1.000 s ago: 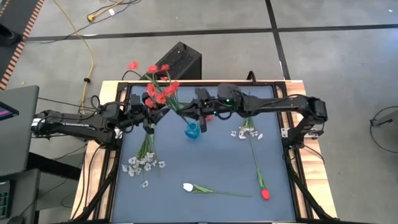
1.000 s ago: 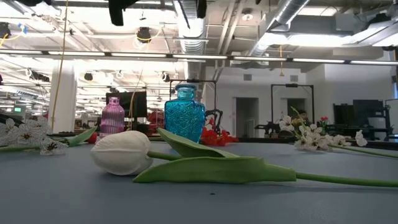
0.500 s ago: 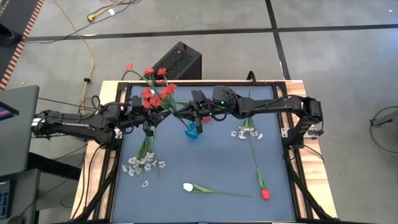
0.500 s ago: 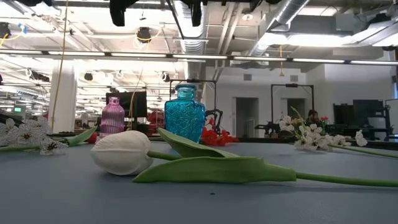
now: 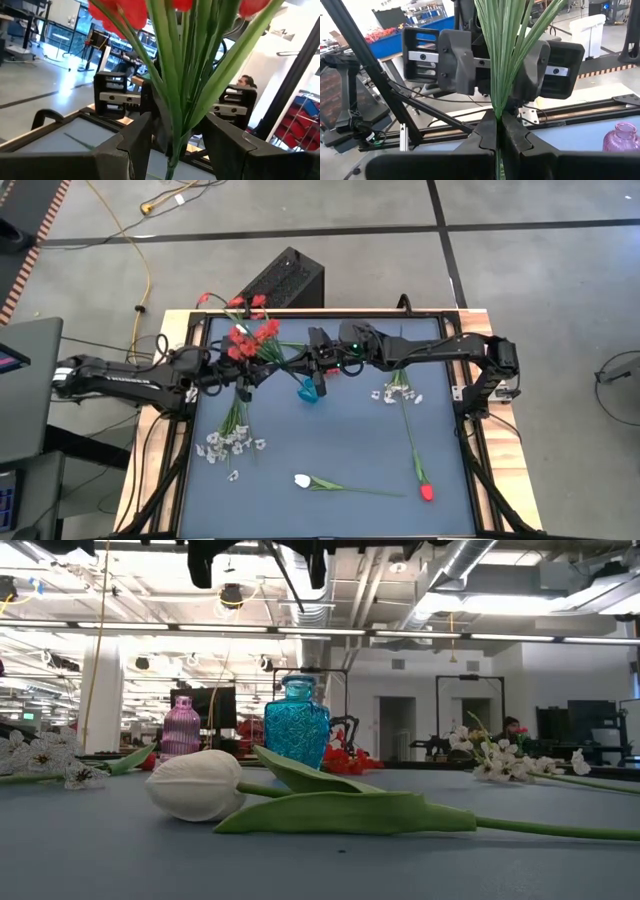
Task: Sort flowers into vase by color
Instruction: Put the bottom red flowers into the purple vase
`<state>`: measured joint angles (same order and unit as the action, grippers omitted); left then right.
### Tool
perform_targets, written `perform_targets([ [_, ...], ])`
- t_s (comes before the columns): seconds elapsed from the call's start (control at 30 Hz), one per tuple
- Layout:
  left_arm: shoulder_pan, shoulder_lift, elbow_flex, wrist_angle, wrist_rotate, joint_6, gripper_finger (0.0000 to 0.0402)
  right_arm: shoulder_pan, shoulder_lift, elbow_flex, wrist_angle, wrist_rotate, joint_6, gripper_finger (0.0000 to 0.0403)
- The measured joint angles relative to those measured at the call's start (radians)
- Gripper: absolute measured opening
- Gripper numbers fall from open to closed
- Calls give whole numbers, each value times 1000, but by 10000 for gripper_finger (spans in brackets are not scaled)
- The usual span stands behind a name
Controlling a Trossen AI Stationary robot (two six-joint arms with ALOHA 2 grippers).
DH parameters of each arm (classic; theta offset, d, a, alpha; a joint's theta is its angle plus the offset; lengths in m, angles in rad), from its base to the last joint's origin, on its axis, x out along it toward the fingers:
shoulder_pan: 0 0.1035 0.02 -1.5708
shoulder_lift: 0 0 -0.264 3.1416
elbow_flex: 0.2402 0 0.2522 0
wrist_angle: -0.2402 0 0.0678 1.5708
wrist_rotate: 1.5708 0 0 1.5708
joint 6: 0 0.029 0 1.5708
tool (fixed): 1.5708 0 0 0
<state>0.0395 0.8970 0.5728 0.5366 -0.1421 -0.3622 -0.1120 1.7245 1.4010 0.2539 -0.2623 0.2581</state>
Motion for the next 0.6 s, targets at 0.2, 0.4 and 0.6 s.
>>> perform_targets([
  [0.2, 0, 18, 0, 60, -12, 5, 158, 1, 0, 0, -24, 1, -4, 32],
  [0.4, 0, 20, 0, 61, -15, 6, 141, 1, 0, 0, -23, 1, -4, 40],
  [0.6, 0, 21, 0, 58, -20, 6, 54, 13, 0, 0, -22, 0, -4, 72],
])
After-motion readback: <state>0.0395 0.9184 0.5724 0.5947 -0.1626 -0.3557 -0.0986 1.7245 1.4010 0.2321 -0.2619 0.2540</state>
